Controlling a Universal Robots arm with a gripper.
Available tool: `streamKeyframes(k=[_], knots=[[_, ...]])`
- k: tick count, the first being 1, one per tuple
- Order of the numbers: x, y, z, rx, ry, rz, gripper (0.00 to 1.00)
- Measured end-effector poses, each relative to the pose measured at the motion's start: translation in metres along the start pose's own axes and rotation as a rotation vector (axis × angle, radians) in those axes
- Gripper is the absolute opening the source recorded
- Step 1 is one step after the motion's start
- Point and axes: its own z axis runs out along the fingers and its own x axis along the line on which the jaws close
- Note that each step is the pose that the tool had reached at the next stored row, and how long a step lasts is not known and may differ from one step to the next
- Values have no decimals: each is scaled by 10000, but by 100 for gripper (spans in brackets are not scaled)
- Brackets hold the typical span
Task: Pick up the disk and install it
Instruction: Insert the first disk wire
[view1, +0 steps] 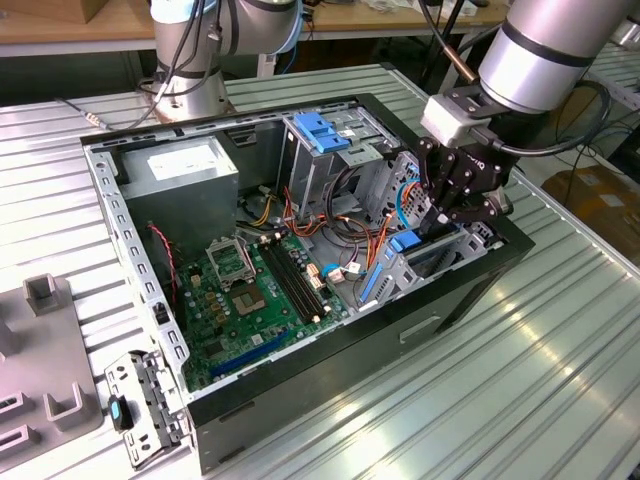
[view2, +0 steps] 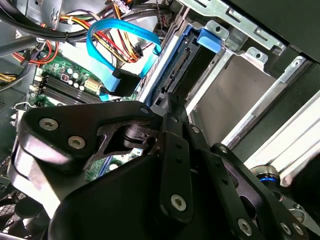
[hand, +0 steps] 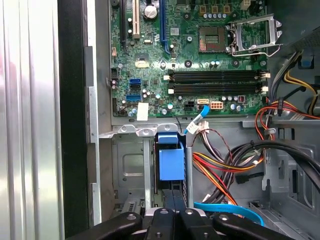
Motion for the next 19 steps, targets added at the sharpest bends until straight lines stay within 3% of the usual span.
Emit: streamKeyframes(k=[10, 15, 19], knots=[[1, -1, -3, 0, -5, 0, 11], [0, -2, -55, -1, -7, -108, 11], [-3, -71, -54, -9, -2, -438, 11]])
